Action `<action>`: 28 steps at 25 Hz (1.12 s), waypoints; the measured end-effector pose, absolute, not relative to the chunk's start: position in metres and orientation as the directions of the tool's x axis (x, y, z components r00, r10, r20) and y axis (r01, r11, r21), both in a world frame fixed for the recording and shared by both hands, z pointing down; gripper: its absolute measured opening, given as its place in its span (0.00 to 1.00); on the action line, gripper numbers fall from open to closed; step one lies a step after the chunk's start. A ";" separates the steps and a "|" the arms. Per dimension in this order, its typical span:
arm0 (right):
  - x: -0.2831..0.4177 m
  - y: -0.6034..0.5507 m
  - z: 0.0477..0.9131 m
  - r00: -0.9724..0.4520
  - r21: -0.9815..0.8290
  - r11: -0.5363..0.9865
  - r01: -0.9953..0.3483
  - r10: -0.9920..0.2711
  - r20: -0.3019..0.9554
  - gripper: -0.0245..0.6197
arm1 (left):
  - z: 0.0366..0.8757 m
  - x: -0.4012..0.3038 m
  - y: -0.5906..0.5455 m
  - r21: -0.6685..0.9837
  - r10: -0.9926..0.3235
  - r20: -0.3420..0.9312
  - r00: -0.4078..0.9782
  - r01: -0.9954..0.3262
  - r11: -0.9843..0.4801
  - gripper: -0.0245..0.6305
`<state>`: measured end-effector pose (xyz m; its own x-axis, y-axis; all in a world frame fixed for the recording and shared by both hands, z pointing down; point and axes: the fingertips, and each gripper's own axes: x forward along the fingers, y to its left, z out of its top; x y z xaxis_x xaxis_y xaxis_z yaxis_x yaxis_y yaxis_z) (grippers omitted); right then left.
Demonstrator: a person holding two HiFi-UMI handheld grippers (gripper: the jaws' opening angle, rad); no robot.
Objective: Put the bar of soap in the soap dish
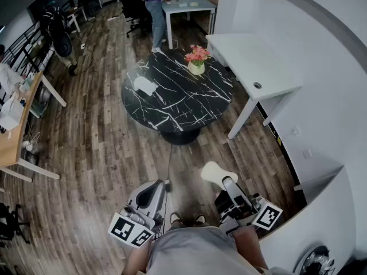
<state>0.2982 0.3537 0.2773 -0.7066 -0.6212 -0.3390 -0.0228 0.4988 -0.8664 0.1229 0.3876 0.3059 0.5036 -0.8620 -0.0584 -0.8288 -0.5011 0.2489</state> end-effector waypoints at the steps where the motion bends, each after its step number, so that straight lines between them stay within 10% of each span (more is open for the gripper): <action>1: 0.298 0.353 0.277 -0.707 -0.866 0.499 -0.023 -0.621 -0.339 0.29 | 0.306 0.123 0.387 0.249 -0.862 -0.059 0.504 -0.828 -0.502 0.04; 28: 0.264 0.370 0.276 -0.749 -0.822 0.545 -0.165 -0.612 -0.255 0.28 | 0.304 0.114 0.399 0.244 -0.838 -0.068 0.541 -0.805 -0.540 0.04</action>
<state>0.2637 0.3702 0.2756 -0.7488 -0.6118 -0.2551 -0.1648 0.5446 -0.8223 0.1139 0.3987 0.3039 0.5414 -0.8380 -0.0684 -0.8053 -0.5402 0.2444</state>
